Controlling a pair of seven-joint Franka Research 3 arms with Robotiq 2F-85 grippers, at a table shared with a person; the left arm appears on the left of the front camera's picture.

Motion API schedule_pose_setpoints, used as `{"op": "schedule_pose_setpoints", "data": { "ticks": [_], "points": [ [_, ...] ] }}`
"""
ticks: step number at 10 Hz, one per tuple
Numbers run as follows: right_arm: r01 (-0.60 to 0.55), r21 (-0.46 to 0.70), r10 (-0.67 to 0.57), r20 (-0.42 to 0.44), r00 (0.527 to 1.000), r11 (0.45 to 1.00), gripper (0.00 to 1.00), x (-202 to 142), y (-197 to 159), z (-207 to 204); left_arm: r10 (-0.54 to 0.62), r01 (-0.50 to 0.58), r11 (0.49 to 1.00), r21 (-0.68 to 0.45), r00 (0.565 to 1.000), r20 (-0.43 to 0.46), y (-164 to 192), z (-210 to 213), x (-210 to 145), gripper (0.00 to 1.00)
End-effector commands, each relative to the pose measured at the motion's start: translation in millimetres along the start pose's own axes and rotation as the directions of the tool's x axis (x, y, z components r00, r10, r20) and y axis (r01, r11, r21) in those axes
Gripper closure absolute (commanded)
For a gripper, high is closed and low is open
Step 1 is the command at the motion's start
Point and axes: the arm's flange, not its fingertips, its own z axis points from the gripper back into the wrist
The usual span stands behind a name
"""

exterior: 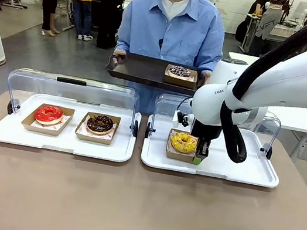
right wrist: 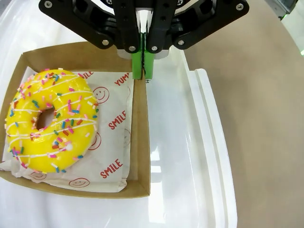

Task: Provide the desired donut to the person.
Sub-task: Pick up and lift the Paper togo box containing the Donut pointed at by the person.

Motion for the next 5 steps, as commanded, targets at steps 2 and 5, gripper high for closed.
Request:
{"op": "schedule_pose_setpoints", "data": {
  "ticks": [2, 5],
  "points": [
    [0.018, 0.0, -0.018, 0.001, 1.0, 1.0, 1.0, 12.4, 30.7, 18.4, -0.004, 0.004, 1.0, -0.001, 1.0, 0.006, -2.0, 1.4, 0.7, 0.0],
    [0.011, 0.013, -0.011, -0.021, 1.0, 1.0, 1.0, 15.9, 76.1, 56.5, -0.004, 0.004, 1.0, -0.001, 1.0, 0.006, -2.0, 1.4, 0.7, 0.0]
  ]
}}
